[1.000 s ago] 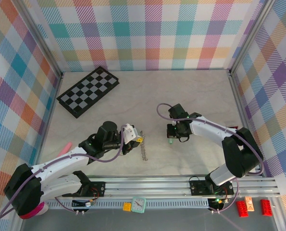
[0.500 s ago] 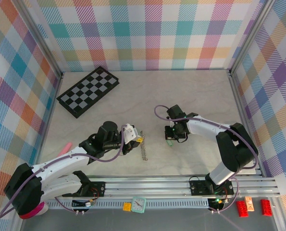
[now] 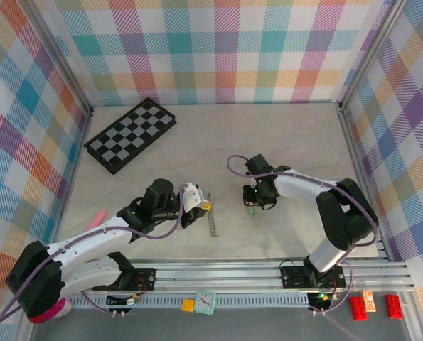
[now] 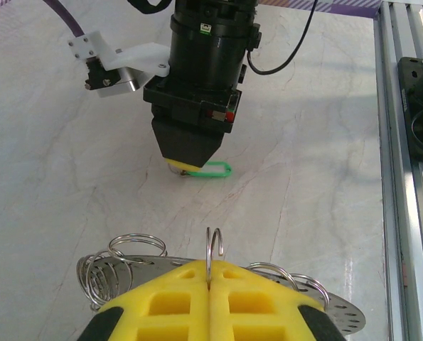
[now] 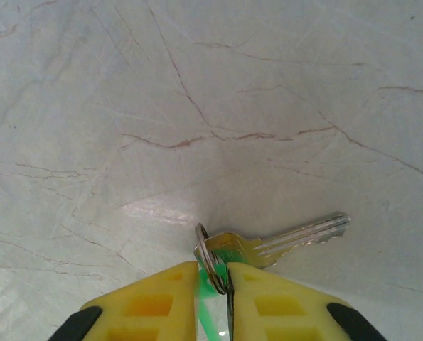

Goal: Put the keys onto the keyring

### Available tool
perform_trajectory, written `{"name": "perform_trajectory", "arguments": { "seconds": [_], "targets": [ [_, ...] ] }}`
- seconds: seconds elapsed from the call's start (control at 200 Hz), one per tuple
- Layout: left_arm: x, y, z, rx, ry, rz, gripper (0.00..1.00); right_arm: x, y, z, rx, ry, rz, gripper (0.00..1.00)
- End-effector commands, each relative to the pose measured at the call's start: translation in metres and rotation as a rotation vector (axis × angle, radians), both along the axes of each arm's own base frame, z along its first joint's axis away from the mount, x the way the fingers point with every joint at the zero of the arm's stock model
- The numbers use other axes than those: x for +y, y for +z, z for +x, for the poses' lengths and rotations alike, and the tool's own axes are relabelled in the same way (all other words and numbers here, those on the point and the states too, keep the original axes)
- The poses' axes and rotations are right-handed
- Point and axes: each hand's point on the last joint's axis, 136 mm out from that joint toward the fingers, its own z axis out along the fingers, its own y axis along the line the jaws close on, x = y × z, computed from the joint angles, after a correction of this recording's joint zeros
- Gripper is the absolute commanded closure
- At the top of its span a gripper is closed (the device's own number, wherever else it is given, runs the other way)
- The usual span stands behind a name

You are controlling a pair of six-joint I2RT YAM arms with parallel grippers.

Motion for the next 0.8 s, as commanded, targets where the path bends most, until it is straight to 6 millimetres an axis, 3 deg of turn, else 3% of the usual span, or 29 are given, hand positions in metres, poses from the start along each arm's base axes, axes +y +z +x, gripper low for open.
{"name": "perform_trajectory", "arguments": {
  "seconds": [0.0,0.5,0.795],
  "targets": [
    [-0.007,0.0164,0.002,-0.041,-0.013,-0.047,1.0,0.0041,0.0049,0.0074,-0.022,0.006,0.001,0.79],
    [-0.0068,0.0166,0.0015,-0.038,-0.013,-0.048,1.0,-0.0002,0.0015,0.0104,-0.018,0.002,-0.038,0.85],
    [-0.007,0.018,0.002,-0.038,-0.012,-0.047,1.0,-0.0009,0.0107,0.0129,-0.055,0.013,-0.032,1.0]
  ]
}}
